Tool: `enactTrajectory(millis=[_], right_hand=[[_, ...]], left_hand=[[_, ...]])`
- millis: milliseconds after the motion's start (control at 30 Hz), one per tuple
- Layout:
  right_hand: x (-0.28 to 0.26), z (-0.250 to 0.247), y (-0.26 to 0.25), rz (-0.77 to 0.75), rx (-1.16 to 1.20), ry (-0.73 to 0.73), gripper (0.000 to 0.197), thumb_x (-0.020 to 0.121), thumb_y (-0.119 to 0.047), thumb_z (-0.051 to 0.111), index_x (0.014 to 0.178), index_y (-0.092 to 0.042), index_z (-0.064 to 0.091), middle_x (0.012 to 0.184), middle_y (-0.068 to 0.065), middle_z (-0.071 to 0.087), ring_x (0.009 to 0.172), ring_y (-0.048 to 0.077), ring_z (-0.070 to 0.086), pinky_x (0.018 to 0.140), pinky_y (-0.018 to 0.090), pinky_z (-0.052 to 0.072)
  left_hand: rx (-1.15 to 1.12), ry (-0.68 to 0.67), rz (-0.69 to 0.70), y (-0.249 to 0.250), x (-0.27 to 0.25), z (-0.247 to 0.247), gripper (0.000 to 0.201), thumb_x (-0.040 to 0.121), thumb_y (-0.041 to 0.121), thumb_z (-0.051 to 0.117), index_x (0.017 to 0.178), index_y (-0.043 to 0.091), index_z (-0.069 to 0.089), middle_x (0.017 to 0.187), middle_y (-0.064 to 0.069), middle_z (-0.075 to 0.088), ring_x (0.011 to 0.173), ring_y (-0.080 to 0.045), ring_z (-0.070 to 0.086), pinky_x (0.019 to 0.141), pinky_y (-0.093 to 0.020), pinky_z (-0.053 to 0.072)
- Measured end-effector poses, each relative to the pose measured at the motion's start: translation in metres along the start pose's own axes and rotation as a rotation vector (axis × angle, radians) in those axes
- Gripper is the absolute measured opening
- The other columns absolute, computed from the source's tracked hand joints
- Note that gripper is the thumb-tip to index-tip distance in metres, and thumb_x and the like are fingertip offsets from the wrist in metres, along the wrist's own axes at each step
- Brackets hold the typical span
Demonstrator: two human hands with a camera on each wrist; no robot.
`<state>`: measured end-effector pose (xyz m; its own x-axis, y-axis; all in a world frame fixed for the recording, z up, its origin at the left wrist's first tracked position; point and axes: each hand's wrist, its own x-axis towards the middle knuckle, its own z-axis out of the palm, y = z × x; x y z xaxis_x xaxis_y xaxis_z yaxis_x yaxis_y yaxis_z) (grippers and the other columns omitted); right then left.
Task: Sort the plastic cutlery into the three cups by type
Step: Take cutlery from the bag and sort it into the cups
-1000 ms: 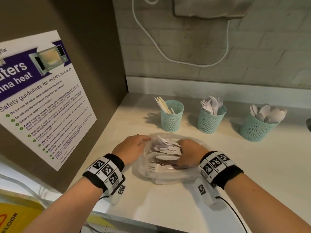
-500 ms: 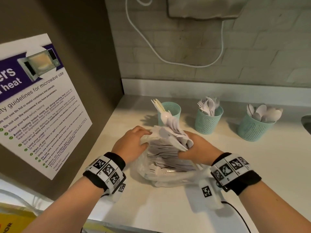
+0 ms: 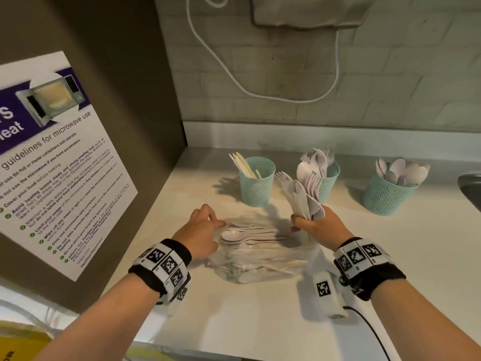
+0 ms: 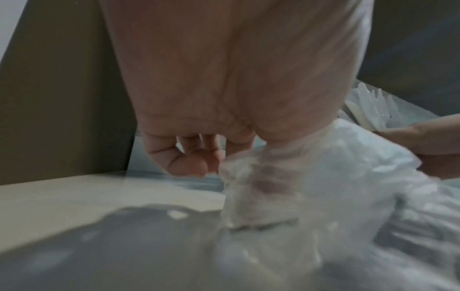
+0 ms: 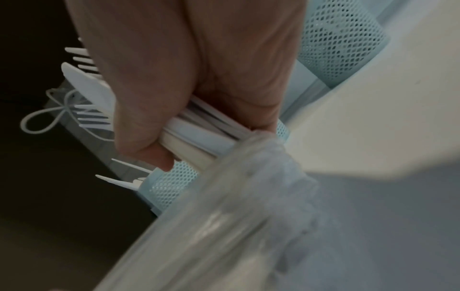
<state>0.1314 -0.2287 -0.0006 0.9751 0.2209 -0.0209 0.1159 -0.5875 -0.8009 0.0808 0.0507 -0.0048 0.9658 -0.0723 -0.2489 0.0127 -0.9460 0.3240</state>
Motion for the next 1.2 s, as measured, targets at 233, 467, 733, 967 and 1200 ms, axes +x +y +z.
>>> enactTrajectory(millis=[233, 467, 733, 967, 1200], right_hand=[[-0.010, -0.015, -0.065, -0.242, 0.401, 0.035, 0.030, 0.075, -0.036, 0.066, 0.096, -0.016, 0.074, 0.097, 0.002, 0.075, 0.091, 0.015, 0.070, 0.085, 0.027, 0.054], [-0.004, 0.007, -0.099, -0.241, 0.545, -0.186, 0.023, 0.091, -0.019, 0.056, 0.110, -0.027, 0.066, 0.108, -0.012, 0.071, 0.103, 0.003, 0.064, 0.083, 0.017, 0.049], [-0.003, 0.008, -0.110, -0.325, 0.450, -0.373, 0.033, 0.096, -0.016, 0.049, 0.127, -0.025, 0.058, 0.109, -0.010, 0.068, 0.093, 0.011, 0.067, 0.069, 0.020, 0.054], [0.025, 0.008, -0.110, -0.283, 0.274, -0.189, 0.050, 0.072, -0.047, 0.078, 0.109, -0.018, 0.061, 0.099, 0.001, 0.069, 0.093, 0.011, 0.066, 0.081, 0.032, 0.056], [0.024, 0.011, -0.117, -0.270, 0.503, 0.228, 0.047, 0.067, -0.035, 0.083, 0.097, -0.018, 0.052, 0.085, -0.001, 0.053, 0.073, 0.012, 0.051, 0.064, 0.023, 0.049]], left_hand=[[-0.045, 0.239, 0.178, 0.045, -0.017, -0.042, 0.038, 0.089, 0.043, 0.056, 0.125, 0.032, 0.051, 0.134, 0.010, 0.047, 0.125, -0.012, 0.040, 0.105, -0.033, 0.035], [-0.744, -0.091, 0.350, 0.096, -0.010, -0.067, 0.051, 0.078, 0.019, 0.076, 0.125, 0.022, 0.055, 0.114, 0.013, 0.065, 0.101, 0.005, 0.062, 0.089, -0.013, 0.048], [-1.121, -0.243, 0.357, 0.099, -0.009, -0.065, 0.043, 0.085, -0.013, 0.055, 0.114, 0.020, 0.058, 0.105, -0.010, 0.068, 0.083, -0.023, 0.071, 0.075, -0.030, 0.060], [-1.171, -0.049, 0.270, 0.091, 0.000, -0.061, 0.027, 0.088, -0.001, 0.057, 0.107, 0.018, 0.064, 0.102, -0.018, 0.065, 0.073, -0.023, 0.066, 0.073, -0.034, 0.059], [-1.274, 0.080, 0.253, 0.090, 0.006, -0.066, 0.034, 0.086, 0.007, 0.066, 0.117, 0.021, 0.062, 0.108, -0.013, 0.072, 0.091, -0.037, 0.070, 0.081, -0.049, 0.057]])
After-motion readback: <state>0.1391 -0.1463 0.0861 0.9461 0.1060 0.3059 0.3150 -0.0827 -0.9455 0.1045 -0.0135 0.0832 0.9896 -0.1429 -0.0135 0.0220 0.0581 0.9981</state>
